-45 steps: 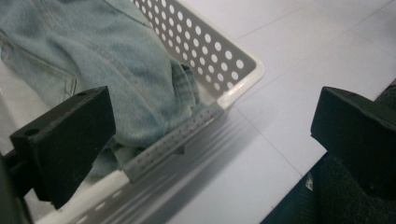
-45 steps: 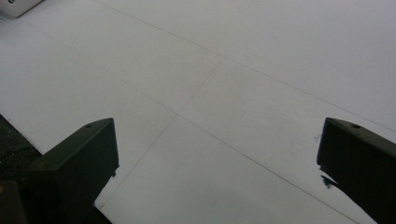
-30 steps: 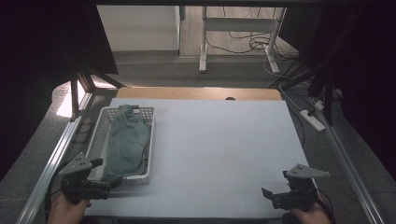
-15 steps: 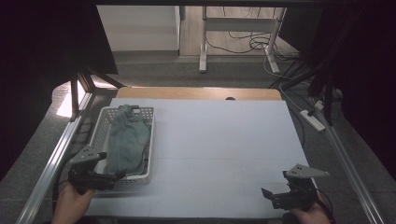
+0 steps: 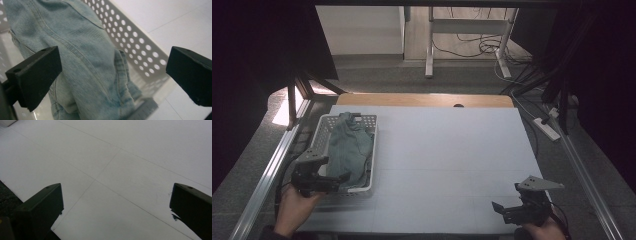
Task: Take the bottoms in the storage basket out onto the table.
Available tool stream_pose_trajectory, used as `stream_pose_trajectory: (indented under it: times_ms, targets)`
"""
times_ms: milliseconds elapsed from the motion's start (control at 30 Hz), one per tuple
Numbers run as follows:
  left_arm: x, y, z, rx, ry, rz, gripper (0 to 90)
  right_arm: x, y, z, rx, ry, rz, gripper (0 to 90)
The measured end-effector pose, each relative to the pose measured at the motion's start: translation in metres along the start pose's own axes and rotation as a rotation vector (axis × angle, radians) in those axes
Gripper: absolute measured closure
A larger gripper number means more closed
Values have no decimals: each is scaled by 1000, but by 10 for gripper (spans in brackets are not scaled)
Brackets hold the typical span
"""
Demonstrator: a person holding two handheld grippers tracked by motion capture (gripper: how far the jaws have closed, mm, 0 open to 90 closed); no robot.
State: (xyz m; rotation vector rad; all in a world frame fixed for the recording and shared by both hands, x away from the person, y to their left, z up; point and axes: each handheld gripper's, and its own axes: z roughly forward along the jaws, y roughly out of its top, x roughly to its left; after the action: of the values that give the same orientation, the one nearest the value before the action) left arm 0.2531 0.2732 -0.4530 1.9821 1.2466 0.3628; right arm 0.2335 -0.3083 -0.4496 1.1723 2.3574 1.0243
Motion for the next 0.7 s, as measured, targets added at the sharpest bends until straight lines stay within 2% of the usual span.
stream_pose_trajectory:
  times_ms: [233,500,700]
  targets:
    - [10,12,7,11,-18,-13,0,0,0,0,1,0,2,0]
    - [18,24,21,61,23,-22,0,0,0,1,6,1,1,0]
    - [20,33,33,88,31,-21,0,0,0,1,7,1,2,0]
